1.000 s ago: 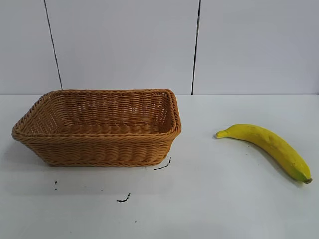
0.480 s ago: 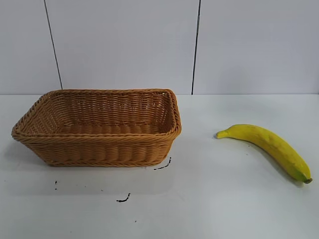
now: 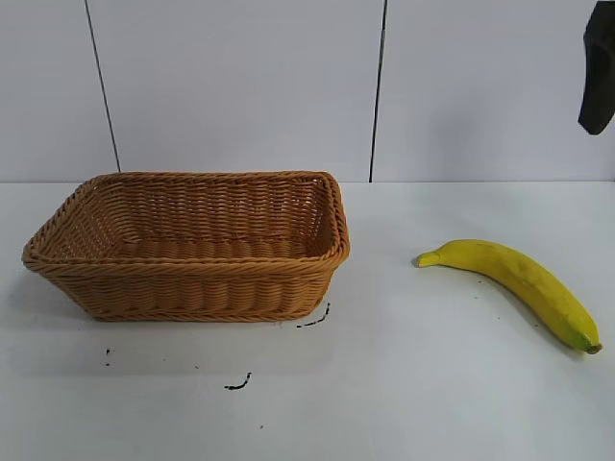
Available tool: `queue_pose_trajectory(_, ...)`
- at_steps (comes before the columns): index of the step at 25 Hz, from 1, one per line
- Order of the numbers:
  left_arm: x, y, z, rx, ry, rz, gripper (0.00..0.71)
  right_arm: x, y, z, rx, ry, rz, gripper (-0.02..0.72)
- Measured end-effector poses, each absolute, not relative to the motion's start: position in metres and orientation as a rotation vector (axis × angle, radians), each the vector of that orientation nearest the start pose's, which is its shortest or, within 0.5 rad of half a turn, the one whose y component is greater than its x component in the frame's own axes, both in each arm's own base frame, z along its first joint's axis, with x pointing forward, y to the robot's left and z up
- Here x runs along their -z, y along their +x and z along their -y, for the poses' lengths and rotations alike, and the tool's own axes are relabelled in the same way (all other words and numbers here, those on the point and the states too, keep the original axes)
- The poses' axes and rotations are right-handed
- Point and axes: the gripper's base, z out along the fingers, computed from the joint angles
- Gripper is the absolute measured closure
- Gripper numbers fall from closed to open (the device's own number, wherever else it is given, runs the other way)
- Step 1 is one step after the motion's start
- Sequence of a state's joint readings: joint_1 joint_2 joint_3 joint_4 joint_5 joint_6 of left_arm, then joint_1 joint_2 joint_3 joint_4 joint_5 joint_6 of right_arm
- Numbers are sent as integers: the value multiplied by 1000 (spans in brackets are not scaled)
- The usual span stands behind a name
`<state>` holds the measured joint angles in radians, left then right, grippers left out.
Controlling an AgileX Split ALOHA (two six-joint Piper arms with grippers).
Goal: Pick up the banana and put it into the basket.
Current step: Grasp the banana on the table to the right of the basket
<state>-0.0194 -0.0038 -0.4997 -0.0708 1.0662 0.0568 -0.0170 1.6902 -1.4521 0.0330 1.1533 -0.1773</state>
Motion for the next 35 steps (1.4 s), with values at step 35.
queue_pose_trajectory(35,-277,-6,6,61,82,-2044,17,-140,425,-6,-183,-431,-2969,13)
